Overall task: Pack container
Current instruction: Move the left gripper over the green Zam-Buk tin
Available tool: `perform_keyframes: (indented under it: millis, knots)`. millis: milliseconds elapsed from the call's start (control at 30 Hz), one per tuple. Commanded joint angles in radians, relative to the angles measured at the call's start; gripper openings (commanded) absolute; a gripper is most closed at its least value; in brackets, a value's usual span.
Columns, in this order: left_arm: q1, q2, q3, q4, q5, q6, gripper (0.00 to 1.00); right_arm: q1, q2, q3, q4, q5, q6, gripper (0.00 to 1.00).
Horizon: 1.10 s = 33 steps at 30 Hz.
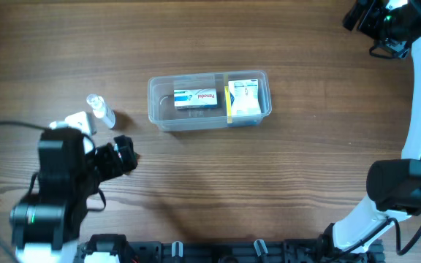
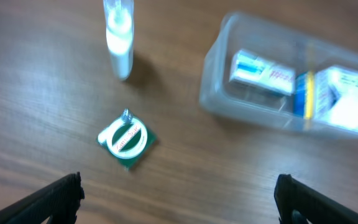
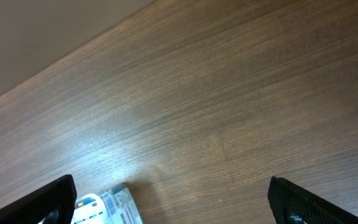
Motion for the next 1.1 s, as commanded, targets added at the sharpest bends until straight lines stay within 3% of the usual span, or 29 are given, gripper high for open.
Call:
perform_keyframes:
  millis: [0,133,467,800,1067]
  knots:
    - [0.01,0.12,0.016,-0.023,0.02,0.002,1.0,0.005,0.001,0.003,0.0,0.013,0.01,1.0]
    - [0.01,0.239,0.016,0.021,0.02,0.033,1.0,0.005,0.001,0.003,0.0,0.013,0.01,1.0]
    - [0.01,0.494,0.016,0.079,0.019,0.353,1.0,0.005,0.001,0.003,0.0,0.013,0.01,1.0]
    - [0.01,0.583,0.016,0.1,-0.005,0.583,1.0,0.005,0.001,0.003,0.0,0.013,0.01,1.0]
    - [0.039,0.611,0.015,0.089,-0.038,0.605,1.0,0.005,0.001,0.003,0.0,0.013,0.01,1.0]
